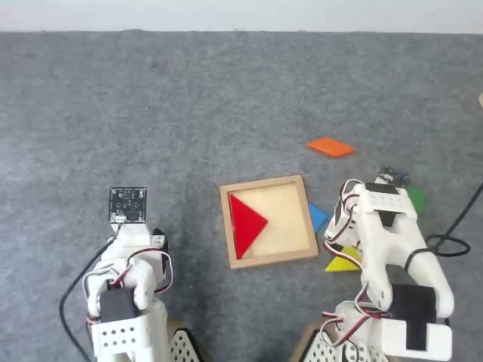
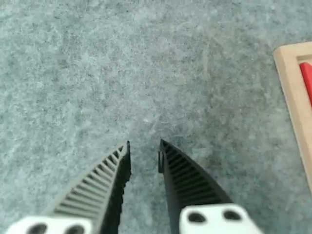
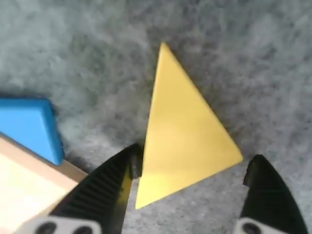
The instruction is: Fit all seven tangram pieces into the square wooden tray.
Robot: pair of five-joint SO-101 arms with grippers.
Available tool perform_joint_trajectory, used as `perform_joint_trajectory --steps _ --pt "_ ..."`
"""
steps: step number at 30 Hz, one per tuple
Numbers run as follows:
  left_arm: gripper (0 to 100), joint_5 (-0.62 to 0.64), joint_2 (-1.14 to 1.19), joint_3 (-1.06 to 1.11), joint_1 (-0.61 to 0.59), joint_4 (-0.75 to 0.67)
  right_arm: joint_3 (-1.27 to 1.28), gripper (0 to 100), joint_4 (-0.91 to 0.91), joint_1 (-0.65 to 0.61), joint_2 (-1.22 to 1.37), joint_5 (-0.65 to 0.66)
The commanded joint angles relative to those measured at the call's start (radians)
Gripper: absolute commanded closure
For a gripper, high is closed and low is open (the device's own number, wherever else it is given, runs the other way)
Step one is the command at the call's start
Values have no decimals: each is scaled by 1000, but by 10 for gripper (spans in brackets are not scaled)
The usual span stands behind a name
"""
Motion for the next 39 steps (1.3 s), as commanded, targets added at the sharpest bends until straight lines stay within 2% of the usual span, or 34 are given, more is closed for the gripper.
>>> perform_joint_trajectory --steps 1,18,22,25,36,39 --pt "907 -2 -20 -13 -5 3 8 674 21 8 18 -5" --pt "907 -2 -20 -13 -5 3 23 679 -8 56 19 -3" --pt "907 -2 -20 -13 -5 3 20 752 -10 54 18 -2" --pt "907 -2 -20 -13 -5 3 18 775 -12 53 18 37" --pt "907 -2 -20 -13 -5 3 6 779 -27 58 7 48" --pt "907 -2 -20 -13 -5 3 -23 779 -27 102 7 120"
